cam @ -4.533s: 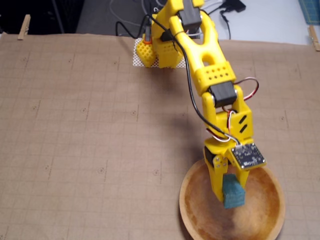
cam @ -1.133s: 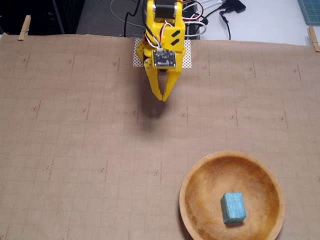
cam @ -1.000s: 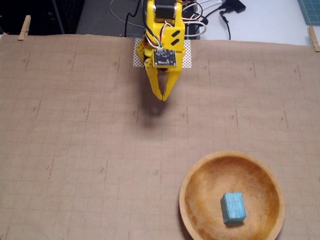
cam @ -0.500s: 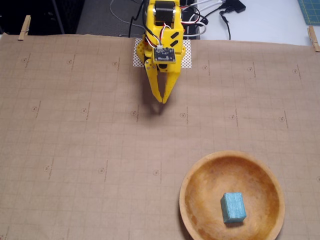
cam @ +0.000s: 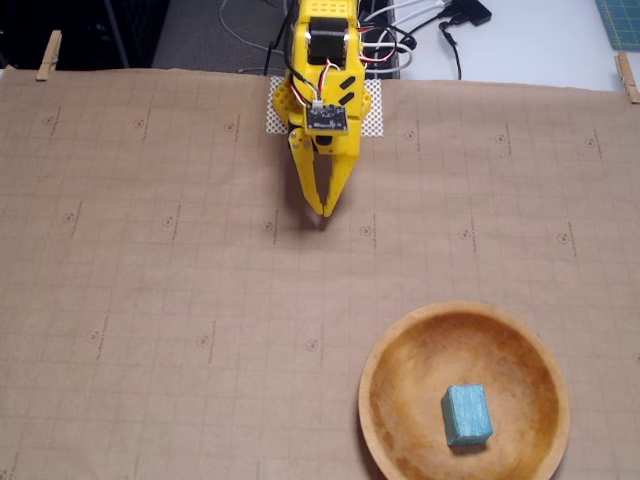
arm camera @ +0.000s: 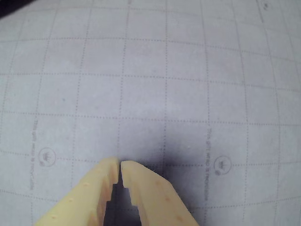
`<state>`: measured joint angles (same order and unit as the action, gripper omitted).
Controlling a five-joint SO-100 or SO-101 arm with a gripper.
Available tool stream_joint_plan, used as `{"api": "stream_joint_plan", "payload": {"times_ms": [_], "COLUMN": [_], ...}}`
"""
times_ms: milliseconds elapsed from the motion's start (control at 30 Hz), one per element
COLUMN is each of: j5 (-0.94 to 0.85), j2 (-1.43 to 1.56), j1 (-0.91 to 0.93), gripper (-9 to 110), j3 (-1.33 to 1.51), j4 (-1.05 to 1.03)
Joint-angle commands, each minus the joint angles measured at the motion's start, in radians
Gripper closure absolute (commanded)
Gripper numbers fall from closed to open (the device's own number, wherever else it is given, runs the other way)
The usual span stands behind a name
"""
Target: Grasp a blue block and put it in the bowl.
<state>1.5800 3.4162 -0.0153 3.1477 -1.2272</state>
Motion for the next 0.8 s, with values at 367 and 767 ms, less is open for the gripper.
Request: {"api": "stream_joint_plan", "payload": {"times_ms": [367, 767], "j5": [-0.012, -0.009], "j2": [0.008, 0.006], "j1": [0.005, -0.005], "gripper": [103, 103], "j3": [-0.018, -0.018], "j4": [-0.132, -0.13]}}
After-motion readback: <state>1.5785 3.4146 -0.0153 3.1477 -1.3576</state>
